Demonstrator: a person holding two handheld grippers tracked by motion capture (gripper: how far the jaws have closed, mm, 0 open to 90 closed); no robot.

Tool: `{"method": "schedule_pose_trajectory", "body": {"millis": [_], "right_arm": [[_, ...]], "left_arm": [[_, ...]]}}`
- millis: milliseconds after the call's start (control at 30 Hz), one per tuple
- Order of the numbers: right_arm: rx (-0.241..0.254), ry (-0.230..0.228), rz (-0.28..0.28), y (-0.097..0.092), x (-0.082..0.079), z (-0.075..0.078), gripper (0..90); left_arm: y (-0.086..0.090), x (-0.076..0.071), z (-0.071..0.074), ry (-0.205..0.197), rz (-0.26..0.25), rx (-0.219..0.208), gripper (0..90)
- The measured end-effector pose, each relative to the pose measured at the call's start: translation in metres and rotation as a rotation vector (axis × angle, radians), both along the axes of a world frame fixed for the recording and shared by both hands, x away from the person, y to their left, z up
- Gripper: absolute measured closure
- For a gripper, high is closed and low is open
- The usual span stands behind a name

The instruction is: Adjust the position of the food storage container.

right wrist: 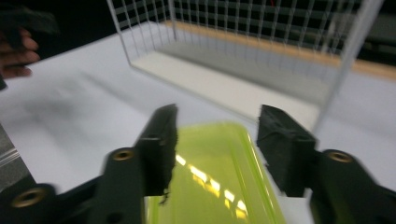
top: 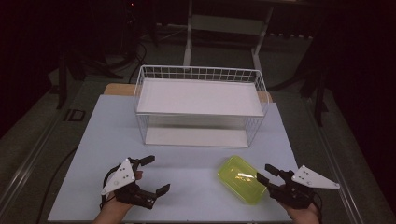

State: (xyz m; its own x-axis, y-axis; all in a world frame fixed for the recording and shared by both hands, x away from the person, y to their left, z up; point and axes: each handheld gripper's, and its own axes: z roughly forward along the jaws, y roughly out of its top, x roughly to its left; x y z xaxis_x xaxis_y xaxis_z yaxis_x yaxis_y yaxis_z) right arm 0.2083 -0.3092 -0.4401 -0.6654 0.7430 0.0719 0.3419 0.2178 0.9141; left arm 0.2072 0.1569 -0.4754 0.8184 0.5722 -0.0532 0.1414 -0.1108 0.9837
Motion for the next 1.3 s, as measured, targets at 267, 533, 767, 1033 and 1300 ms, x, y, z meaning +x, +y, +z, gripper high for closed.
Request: {"method": "schedule_pose_trajectory", "body": {"millis": [267, 533, 767, 1033, 1300], "right_arm": [[-0.067, 0.069, -0.019, -0.023, -0.011, -0.016, 73.9], [-0.152, 0.126, 0.001, -0.039, -0.01, -0.032, 90.0], [-0.185, 0.138, 0.053, -0.044, -0.005, -0.045, 90.0], [-0.221, 0.161, 0.108, -0.04, 0.004, -0.053, 90.0], [-0.222, 0.148, 0.104, -0.037, 0.013, -0.053, 90.0]], "left_arm": [[-0.005, 0.001, -0.003, 0.007, -0.021, 0.015, 0.4], [-0.007, 0.002, -0.003, 0.008, -0.023, 0.02, 0.4], [-0.008, 0.002, -0.003, 0.004, -0.026, 0.025, 0.4], [-0.009, 0.001, -0.003, 0.005, -0.031, 0.026, 0.4], [-0.01, 0.002, -0.004, 0.012, -0.033, 0.025, 0.4]]}}
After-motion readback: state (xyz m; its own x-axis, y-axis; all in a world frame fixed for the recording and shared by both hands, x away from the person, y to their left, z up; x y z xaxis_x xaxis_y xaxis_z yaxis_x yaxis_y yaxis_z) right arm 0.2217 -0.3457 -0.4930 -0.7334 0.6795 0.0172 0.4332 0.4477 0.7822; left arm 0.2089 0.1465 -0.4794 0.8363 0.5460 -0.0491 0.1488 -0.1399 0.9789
